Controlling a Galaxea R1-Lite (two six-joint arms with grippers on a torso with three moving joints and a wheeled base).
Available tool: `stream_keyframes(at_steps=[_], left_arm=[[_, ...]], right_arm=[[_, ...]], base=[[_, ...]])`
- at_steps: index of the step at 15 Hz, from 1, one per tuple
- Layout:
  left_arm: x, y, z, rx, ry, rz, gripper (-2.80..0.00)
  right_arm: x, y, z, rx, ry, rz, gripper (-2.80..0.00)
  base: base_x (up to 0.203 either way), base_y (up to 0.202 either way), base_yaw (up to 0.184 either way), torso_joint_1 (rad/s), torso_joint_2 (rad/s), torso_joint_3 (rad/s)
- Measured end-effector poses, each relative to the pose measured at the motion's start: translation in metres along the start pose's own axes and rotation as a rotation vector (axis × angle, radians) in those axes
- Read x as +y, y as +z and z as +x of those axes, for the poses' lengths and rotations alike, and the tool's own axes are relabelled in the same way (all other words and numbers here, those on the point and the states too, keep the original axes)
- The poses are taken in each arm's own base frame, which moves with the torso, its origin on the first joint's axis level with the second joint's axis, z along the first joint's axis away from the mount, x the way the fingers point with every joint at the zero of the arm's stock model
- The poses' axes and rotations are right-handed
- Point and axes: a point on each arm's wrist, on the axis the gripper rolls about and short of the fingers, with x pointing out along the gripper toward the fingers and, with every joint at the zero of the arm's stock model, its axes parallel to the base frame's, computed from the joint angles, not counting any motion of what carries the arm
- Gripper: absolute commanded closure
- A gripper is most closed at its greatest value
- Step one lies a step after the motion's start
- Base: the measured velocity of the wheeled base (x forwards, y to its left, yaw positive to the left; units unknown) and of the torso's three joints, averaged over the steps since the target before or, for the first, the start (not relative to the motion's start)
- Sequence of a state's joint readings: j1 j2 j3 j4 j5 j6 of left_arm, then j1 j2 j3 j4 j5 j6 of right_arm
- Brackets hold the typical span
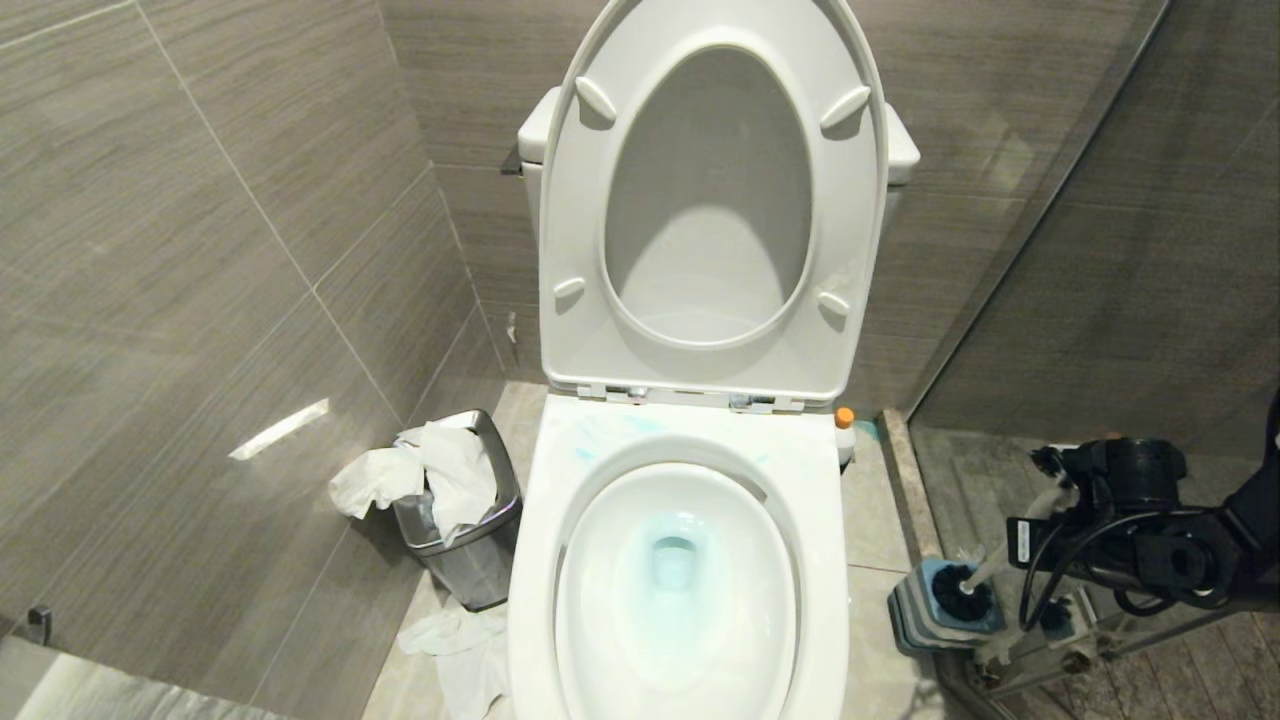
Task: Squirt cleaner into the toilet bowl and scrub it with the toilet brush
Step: Put the toilet brush back
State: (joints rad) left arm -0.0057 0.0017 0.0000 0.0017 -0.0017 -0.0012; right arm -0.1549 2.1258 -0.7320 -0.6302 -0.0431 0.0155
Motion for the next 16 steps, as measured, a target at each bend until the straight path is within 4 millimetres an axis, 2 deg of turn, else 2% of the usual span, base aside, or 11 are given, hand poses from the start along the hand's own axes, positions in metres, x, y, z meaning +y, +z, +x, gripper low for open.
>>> stream_keyframes(at_steps=[10,11,16], left_arm=[[0.0000,0.0000,0.0000,0.000,0.000,0.000,0.00],[0.0000,0.0000,0.0000,0.000,0.000,0.000,0.00],[0.0000,0.0000,0.0000,0.000,0.000,0.000,0.00]], right_arm=[[0.0006,-0.0052,0.0054,-0.010,0.046,0.001,0.00],[0.0007,-0.0057,0.0056,-0.009,0.049,0.000,-2.80],[0.0014,-0.0057,0.0051,-0.023,0.055,-0.003,-2.80]], base=[[0.000,0.000,0.000,0.000,0.00,0.000],[0.000,0.000,0.000,0.000,0.00,0.000],[0.000,0.000,0.000,0.000,0.00,0.000]])
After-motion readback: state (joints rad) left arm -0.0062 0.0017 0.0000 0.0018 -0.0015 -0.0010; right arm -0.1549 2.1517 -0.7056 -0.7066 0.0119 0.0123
